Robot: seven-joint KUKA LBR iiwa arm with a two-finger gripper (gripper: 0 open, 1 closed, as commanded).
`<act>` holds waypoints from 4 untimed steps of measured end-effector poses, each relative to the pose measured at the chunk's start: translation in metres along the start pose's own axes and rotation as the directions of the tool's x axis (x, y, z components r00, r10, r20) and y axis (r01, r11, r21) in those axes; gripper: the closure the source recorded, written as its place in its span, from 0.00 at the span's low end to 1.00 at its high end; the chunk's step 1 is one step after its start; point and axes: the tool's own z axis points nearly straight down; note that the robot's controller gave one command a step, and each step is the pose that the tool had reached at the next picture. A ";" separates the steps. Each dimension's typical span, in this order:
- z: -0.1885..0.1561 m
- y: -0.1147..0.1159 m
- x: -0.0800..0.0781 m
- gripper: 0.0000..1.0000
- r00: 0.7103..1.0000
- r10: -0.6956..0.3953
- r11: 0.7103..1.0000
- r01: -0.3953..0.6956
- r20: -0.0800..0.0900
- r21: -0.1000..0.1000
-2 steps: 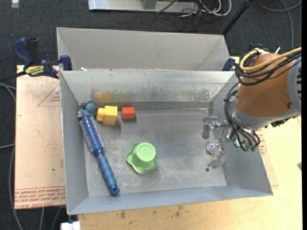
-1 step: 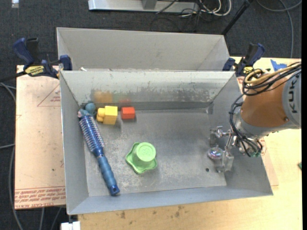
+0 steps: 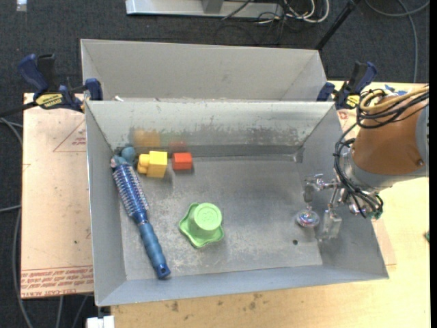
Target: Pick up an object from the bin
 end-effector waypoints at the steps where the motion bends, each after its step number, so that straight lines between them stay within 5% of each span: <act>1: -0.005 0.001 -0.006 0.00 0.996 -0.094 0.996 0.094 -0.002 -0.001; 2: 0.032 0.002 -0.007 0.00 0.961 -0.275 0.961 0.275 -0.002 -0.005; 3: 0.032 0.003 -0.008 0.00 0.962 -0.274 0.962 0.274 0.000 -0.006; 4: 0.032 0.003 -0.008 1.00 0.962 -0.274 0.962 0.274 0.000 -0.005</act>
Offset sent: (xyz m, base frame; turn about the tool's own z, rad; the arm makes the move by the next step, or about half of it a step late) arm 0.0052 -0.0001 0.0060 -0.0962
